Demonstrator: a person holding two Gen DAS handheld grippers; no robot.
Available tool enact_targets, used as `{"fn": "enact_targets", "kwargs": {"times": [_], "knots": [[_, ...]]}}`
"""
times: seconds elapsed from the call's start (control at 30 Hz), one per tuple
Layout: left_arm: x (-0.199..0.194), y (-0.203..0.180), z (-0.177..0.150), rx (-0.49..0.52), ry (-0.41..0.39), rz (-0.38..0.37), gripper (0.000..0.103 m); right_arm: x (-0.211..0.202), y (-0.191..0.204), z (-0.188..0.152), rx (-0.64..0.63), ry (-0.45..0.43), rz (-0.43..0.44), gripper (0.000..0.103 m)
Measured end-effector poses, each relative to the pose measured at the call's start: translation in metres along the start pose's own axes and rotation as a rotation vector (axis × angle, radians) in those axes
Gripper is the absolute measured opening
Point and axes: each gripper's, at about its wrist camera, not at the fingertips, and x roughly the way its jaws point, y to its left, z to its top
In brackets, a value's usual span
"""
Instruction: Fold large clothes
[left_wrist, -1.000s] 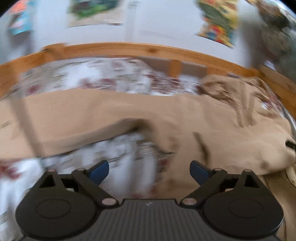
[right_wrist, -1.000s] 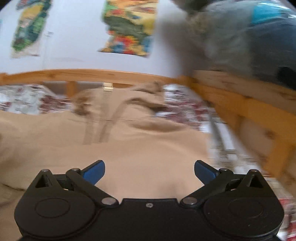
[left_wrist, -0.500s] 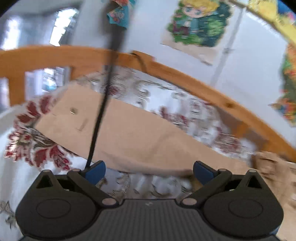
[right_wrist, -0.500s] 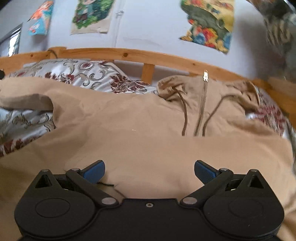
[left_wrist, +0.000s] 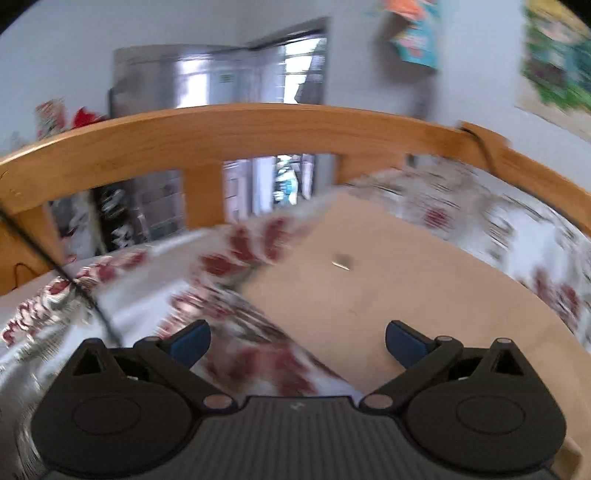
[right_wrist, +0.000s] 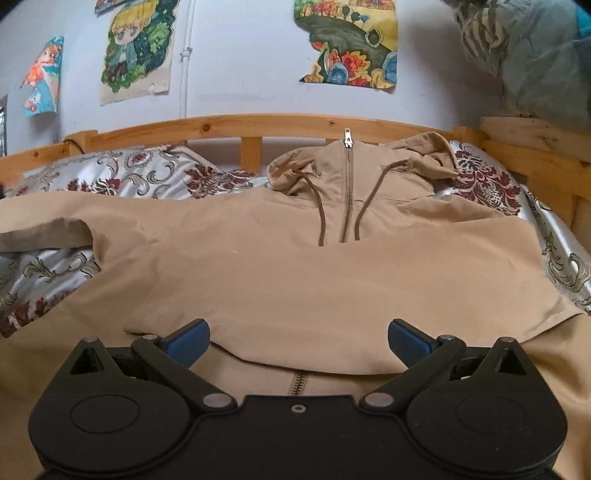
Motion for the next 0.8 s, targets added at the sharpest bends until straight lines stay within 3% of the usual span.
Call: {"fn": "enact_targets", "kwargs": {"times": [0.07, 0.2, 0.23, 0.27, 0.3, 0.37, 0.43, 0.63, 0.73, 0.8], "knots": [[0.011, 0.015, 0.011, -0.054, 0.021, 0.033, 0.101, -0.001, 0.001, 0.000, 0.011, -0.008, 0.011, 0.102], [0.016, 0.039, 0.022, -0.169, 0.036, -0.051, 0.091, -0.003, 0.000, 0.000, 0.025, -0.012, 0.032, 0.102], [0.013, 0.038, 0.022, -0.167, 0.029, -0.066, 0.078, -0.003, 0.001, 0.001, 0.028, -0.010, 0.032, 0.102], [0.010, 0.035, 0.021, -0.150, 0.019, -0.076, 0.058, -0.003, 0.000, 0.000, 0.032, -0.006, 0.033, 0.102], [0.008, 0.033, 0.021, -0.128, 0.014, -0.083, 0.049, -0.004, 0.000, 0.000, 0.035, -0.003, 0.033, 0.102], [0.003, 0.027, 0.019, -0.094, 0.010, -0.111, 0.015, -0.004, 0.000, -0.001, 0.034, -0.004, 0.033, 0.102], [-0.004, 0.025, 0.018, -0.088, -0.009, -0.161, 0.000, -0.004, 0.000, -0.001, 0.030, -0.006, 0.034, 0.102], [-0.024, 0.019, 0.032, -0.060, -0.104, -0.280, 0.000, -0.007, -0.003, -0.001, 0.041, -0.010, 0.032, 0.102], [-0.022, 0.024, 0.040, -0.053, -0.053, -0.307, 0.001, -0.008, -0.003, -0.001, 0.041, -0.011, 0.033, 0.102], [-0.020, 0.032, 0.036, -0.073, -0.001, -0.301, 0.030, -0.008, -0.004, 0.000, 0.040, -0.014, 0.036, 0.102]]}}
